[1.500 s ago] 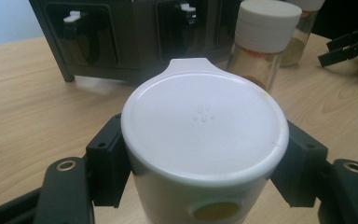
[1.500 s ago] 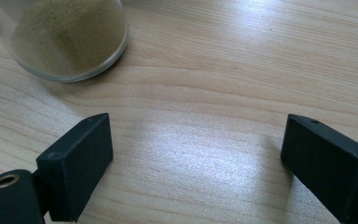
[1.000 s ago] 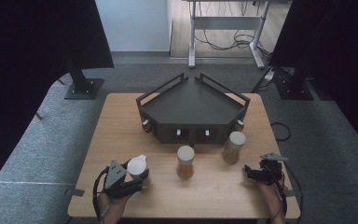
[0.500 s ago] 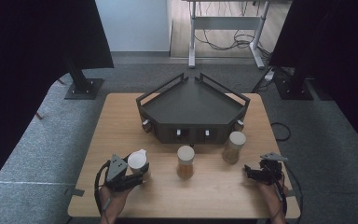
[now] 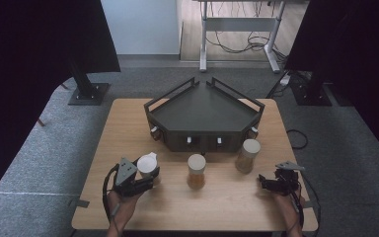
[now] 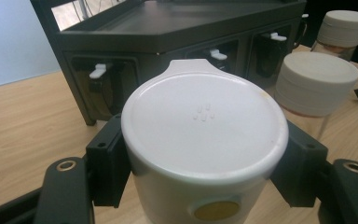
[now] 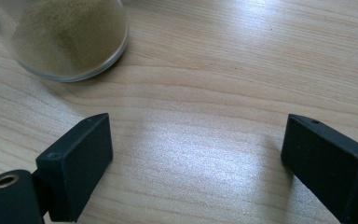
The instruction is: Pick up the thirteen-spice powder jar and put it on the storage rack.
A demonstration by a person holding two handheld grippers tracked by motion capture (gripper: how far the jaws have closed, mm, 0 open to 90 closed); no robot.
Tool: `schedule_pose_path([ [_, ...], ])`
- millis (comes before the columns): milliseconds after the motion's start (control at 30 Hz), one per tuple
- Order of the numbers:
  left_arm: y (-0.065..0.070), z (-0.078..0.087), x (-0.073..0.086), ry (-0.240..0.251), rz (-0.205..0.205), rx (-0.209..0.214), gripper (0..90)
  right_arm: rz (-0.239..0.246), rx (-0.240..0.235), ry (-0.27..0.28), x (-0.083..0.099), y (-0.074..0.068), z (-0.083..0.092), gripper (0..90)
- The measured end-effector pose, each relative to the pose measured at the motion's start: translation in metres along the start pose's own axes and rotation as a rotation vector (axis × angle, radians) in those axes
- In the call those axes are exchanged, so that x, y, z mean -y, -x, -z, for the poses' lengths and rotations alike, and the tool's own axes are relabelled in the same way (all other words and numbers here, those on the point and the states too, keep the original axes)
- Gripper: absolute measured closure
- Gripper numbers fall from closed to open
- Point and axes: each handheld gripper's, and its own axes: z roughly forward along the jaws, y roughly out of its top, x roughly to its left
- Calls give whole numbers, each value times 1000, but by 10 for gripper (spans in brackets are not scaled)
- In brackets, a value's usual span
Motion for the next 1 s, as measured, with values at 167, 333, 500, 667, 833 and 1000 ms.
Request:
schedule_pose_path([
  [167,-3,-3,-9,9,-6,-1,307,0,-1,0,0,0,0,83],
  [333,-6,-7,-19,18,-13,0,307,1,-2,0,0,0,0,83],
  [500,-8,-11,-28,28,-20,2,307,1,-2,0,0,0,0,83],
  [667,-11,-14,-35,33,-21,4,307,2,-3,0,0,0,0,83],
  [833,-13,-17,-41,39,-20,3,307,2,-2,0,0,0,0,83],
  [1000,-16,-19,-46,44,-13,5,307,2,-3,0,0,0,0,83],
])
